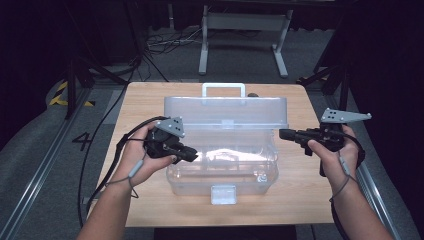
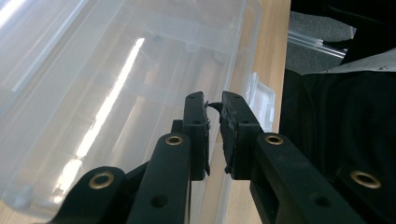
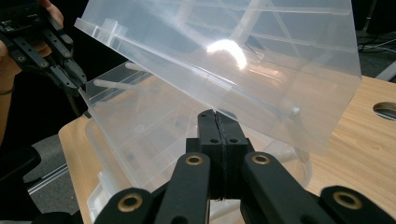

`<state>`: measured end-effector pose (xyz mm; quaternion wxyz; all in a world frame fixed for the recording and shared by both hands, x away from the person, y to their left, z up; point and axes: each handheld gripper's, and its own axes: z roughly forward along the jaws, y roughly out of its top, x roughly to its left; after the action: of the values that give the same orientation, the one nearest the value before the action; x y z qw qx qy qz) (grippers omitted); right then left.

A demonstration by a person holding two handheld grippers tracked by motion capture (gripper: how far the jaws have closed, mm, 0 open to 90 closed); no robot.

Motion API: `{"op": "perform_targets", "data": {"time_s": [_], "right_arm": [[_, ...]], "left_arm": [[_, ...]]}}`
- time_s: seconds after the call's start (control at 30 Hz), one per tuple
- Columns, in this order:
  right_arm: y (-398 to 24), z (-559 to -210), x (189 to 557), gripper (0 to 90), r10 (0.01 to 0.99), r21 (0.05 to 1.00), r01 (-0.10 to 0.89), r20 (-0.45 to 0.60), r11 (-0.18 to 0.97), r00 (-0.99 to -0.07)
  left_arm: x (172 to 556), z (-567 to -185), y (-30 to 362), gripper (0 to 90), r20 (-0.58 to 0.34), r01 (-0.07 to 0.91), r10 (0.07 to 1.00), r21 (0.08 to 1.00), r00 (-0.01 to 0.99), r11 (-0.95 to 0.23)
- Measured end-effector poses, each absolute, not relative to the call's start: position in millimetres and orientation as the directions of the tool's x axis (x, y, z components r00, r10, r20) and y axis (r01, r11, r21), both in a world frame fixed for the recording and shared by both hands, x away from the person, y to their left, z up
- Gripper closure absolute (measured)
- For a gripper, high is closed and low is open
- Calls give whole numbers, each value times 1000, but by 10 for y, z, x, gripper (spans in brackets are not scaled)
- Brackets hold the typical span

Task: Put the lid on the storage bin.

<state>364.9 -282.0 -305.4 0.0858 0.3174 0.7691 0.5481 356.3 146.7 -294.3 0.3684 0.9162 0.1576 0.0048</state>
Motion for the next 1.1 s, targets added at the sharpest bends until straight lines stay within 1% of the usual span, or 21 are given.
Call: {"op": "perform_targets", "data": {"time_s": [0.3,0.47,0.57,0.73,0.77,0.83,0.93,1.1], "right_arm": [[-2804,-3071,3609,900,587,901,387,209,196,-782],[-2806,-3082,3602,900,588,902,387,211,190,-781],[-2807,-3087,3593,900,588,902,388,214,187,-780],[-2812,-3098,3560,900,588,904,387,215,182,-780],[-2811,-3104,3553,900,588,904,389,220,178,-779],[-2807,-3123,3538,900,584,905,391,228,169,-779],[-2807,-3144,3512,900,588,907,390,230,159,-775],[-2797,-3164,3463,900,598,910,385,225,154,-770]], "left_arm": [[3564,-3004,1759,804,-141,340,354,723,925,-601],[3569,-3006,1894,798,-146,365,389,728,909,-580],[3575,-3016,1960,755,-135,381,424,722,896,-577],[3574,-3004,2122,745,-141,404,460,735,877,-545],[3574,-3003,2160,734,-134,415,483,732,865,-540],[3583,-3019,2212,680,-137,439,512,721,848,-536],[3595,-3035,2257,654,-138,449,528,724,838,-524],[3635,-3064,2373,607,-141,478,585,740,799,-473]]}}
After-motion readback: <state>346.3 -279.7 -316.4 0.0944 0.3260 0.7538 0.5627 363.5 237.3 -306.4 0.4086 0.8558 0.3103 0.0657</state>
